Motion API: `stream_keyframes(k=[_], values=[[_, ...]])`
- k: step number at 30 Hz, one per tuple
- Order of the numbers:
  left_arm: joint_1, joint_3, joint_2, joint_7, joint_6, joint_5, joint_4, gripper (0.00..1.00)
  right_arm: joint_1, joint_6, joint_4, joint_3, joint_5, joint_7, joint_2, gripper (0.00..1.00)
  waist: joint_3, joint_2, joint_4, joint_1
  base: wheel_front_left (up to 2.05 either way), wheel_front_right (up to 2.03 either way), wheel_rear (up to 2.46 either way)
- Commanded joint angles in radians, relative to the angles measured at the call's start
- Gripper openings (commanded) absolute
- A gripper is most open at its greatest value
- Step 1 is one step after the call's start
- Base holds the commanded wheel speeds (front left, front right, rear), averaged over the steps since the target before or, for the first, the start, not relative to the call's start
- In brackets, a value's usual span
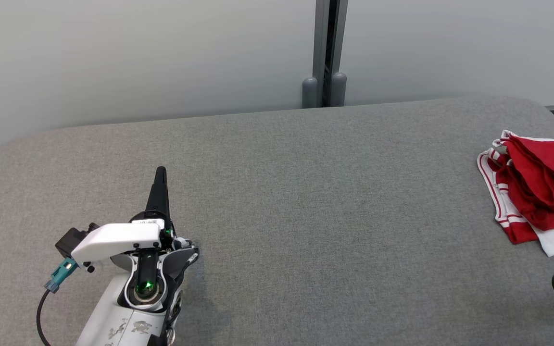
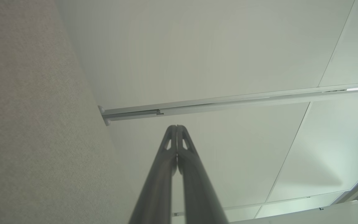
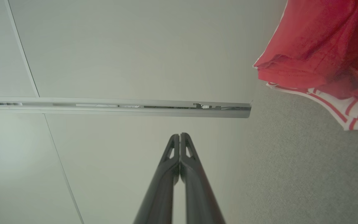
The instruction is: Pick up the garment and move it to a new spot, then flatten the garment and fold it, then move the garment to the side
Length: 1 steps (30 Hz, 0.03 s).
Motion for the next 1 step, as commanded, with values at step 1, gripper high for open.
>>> stream_keyframes(k=[1], values=[[-0.011,0.001,0.006,0.000,-0.005,0.000,0.000,0.00,0.006,0.000,0.003,0.001,0.005,-0.003,-0.008,0.00,0.000,0.0000,0.000,0.0000,0.00,0.00,0.00]])
